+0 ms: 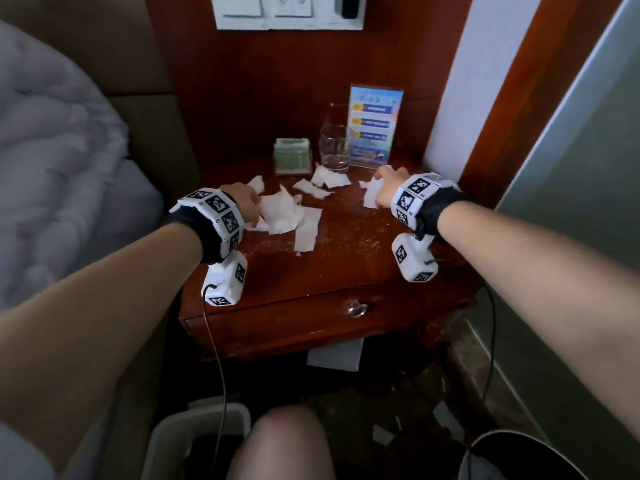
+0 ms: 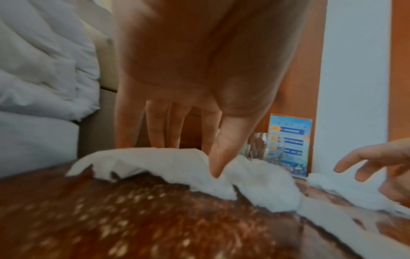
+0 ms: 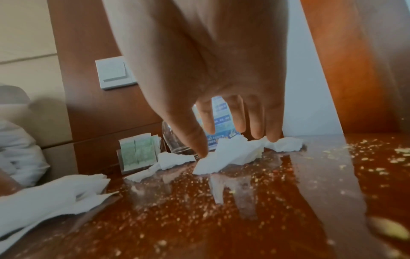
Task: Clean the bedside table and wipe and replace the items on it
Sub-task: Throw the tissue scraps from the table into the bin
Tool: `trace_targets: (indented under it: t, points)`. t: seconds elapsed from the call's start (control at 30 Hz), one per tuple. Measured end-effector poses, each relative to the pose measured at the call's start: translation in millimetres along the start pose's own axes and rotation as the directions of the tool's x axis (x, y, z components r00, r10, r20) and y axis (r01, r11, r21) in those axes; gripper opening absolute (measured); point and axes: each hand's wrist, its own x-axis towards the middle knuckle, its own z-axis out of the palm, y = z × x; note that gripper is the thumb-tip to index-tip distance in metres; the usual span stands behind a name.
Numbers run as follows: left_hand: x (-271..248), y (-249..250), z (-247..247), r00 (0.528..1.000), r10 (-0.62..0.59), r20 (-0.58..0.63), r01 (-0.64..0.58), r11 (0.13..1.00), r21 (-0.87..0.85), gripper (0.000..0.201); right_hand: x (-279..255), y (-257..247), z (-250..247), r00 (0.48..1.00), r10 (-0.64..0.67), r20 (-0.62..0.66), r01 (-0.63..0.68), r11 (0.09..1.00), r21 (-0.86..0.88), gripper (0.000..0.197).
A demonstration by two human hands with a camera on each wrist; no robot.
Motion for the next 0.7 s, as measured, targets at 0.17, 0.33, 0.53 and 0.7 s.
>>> trace_targets:
  t: [0.17, 0.33, 0.53, 0.7]
  points:
    - [5, -18, 13, 1.0, -0.025, -0.015, 0.023, 0.997, -0.076, 0.058, 5, -16, 6, 0.991, -0.002, 0.131, 0.035, 0.968, -0.249, 0.043]
    - [3, -17, 10, 0.994, -0.043, -0.1, 0.02, 0.975, -0.22, 0.037, 47, -8, 23, 0.985, 0.074, 0.159, -0.015, 0.939, -0.345, 0.045]
    - [-6, -1, -11, 0.956, -0.046, -0.291, -0.068, 0.926, -0.371, 0.021, -2, -11, -17, 0.997, 0.048, 0.059, -0.036, 0.981, -0.19, 0.027]
    - [-17, 49, -33, 0.922, 0.099, -0.375, -0.26, 0.875, -0.408, 0.024, -22, 22, -40, 0.998, 0.02, -0.067, -0.026, 0.997, -0.077, 0.027]
